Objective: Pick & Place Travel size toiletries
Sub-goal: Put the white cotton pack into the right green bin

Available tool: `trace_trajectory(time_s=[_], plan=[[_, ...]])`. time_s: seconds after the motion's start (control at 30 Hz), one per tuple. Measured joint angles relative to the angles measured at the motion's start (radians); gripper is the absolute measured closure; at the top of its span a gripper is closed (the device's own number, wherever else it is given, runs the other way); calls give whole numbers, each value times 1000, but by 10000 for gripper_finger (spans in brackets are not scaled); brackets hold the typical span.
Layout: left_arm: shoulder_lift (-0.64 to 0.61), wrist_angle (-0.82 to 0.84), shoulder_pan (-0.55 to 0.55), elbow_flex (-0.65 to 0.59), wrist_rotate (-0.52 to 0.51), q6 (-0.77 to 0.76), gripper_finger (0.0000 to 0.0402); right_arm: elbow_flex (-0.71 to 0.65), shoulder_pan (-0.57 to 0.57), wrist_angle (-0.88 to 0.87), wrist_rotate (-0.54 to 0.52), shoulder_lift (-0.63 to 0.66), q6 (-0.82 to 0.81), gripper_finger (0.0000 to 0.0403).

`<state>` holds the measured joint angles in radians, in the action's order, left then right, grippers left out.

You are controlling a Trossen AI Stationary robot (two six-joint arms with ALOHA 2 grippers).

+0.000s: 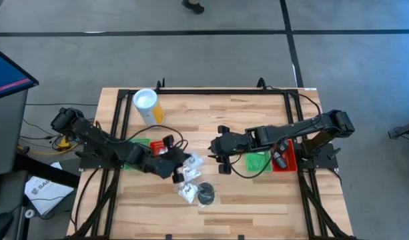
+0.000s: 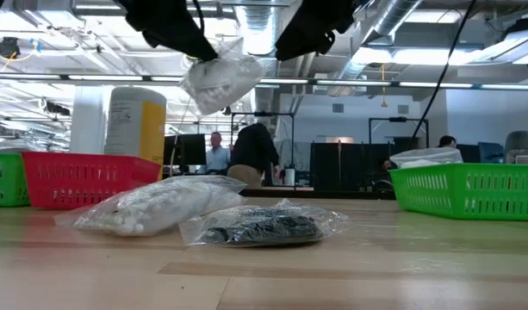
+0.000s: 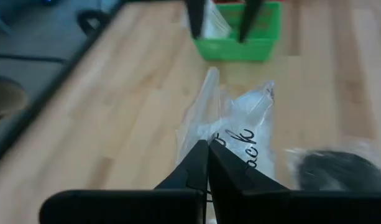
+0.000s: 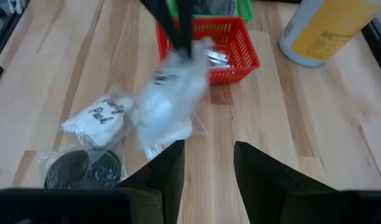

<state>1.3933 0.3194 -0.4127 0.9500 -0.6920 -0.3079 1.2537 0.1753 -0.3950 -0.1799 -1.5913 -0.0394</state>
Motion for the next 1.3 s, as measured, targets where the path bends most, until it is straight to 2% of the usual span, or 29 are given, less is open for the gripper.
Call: trace_trajectory(time_s=[0.47,0.73,1.07,1.2,1.3], plan=[[0,-22,28,4,-136,100,401,0,-40,157,2,0,-41,274],[0,-87,28,4,-202,165,401,0,-57,181,1,0,-41,274],[0,-211,47,4,-207,271,401,0,-70,219,0,0,-41,274],[0,-215,47,4,-206,271,401,0,-83,219,0,0,-41,291],[0,-216,47,4,-197,271,401,0,-88,218,0,0,-35,329]])
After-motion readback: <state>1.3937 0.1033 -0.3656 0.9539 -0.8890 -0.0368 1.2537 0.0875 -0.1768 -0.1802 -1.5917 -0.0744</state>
